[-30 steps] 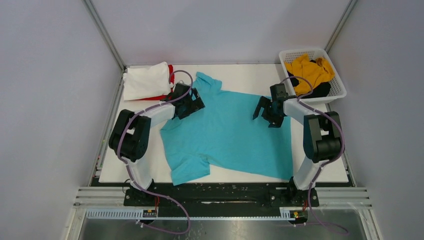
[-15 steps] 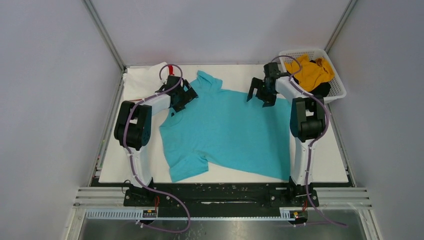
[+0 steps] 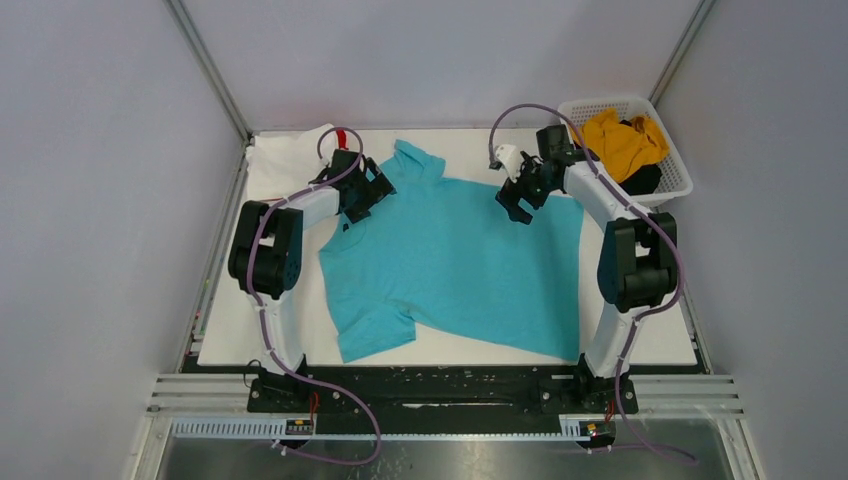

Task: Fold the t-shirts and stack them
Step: Flatten out the tshirt

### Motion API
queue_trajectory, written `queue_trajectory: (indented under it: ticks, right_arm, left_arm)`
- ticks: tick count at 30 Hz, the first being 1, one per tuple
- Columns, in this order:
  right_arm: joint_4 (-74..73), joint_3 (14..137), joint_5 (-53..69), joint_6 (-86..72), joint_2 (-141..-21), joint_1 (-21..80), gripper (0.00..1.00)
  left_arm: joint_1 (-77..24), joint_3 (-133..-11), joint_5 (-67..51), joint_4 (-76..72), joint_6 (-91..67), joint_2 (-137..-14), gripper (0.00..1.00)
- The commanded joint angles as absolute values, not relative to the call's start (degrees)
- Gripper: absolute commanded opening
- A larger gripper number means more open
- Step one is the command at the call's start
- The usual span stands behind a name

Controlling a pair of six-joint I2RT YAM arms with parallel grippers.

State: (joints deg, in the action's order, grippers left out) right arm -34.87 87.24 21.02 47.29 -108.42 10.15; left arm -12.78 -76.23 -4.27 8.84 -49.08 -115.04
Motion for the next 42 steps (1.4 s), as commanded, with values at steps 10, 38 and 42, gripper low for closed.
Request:
queue_trajectory:
  ticks: [10,38,42]
  right_arm:
    - [-28.0,81.2,5.4,77.3,-116.9,12.7,0.99]
    - [-12.0,88.1,6.6,55.4,-107.4,13.6,0.99]
    - [-9.2,85.0,-1.5,20.5,-94.9,14.2,0.99]
  left_arm:
    - [-12.4,-70.0,-4.3,10.8,-46.7,-109.9,0.99]
    - [-12.8,-89.8,-3.6,18.1,-40.9,-110.4,0.99]
    - [-17.5,-78.5,1.0,18.1,-39.4,-97.4,0.99]
